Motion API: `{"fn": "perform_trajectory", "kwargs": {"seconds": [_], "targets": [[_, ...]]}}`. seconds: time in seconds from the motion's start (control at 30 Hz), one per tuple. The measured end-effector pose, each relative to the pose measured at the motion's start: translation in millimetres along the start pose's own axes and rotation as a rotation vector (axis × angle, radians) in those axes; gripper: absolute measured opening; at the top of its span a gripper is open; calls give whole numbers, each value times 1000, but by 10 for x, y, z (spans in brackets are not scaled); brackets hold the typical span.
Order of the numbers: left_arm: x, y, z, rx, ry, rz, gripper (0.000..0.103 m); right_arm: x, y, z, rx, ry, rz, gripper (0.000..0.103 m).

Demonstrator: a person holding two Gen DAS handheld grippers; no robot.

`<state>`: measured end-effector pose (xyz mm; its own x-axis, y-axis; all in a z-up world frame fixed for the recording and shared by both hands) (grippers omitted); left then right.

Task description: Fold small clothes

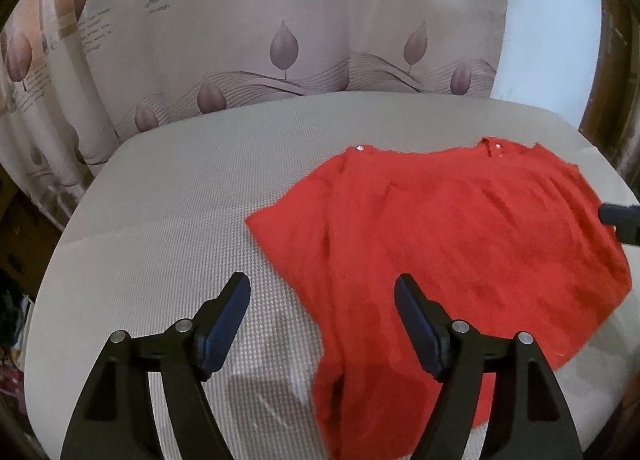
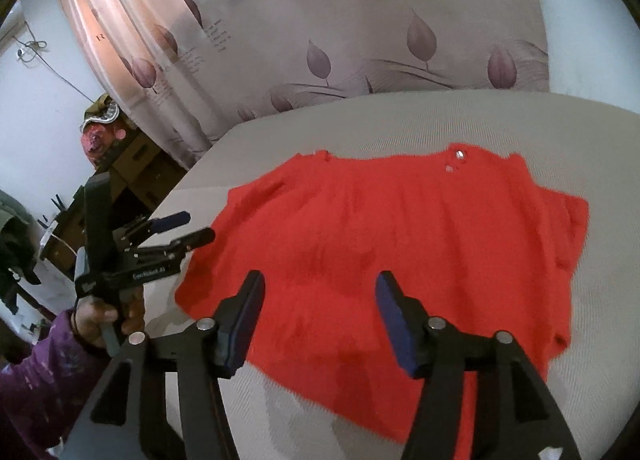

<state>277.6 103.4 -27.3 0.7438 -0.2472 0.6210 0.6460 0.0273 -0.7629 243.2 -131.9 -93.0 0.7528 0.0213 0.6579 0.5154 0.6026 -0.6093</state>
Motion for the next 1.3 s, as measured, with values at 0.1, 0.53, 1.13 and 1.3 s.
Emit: {"fn": "perform_trajectory", "kwargs": {"seconds": [0.1,0.53,1.13,1.3], "targets": [[1,54,16,-1,-2,11,75,117,91,23,-13,-23,-18,56],[-88,324,371,-316,-289,98,75,327,572,85,-7,-1,1,29],[188,661,250,-768,-393,103,75,385,1110,4,39,86,67,29],[227,699,140,-631,-260,100,41,377,1137,-19,54,100,64,31]]}}
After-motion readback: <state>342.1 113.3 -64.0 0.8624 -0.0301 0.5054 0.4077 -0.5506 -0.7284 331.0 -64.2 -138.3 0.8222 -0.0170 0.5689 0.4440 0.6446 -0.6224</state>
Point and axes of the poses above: each gripper's, at about its wrist camera, not at the fingertips, and y roughly the way its jaws point, z to its left, x to its top, the point moved 8 cm from there along y, roughly the way its jaws point, and after that the axes turned 5 degrees about y, right-handed, at the moved point
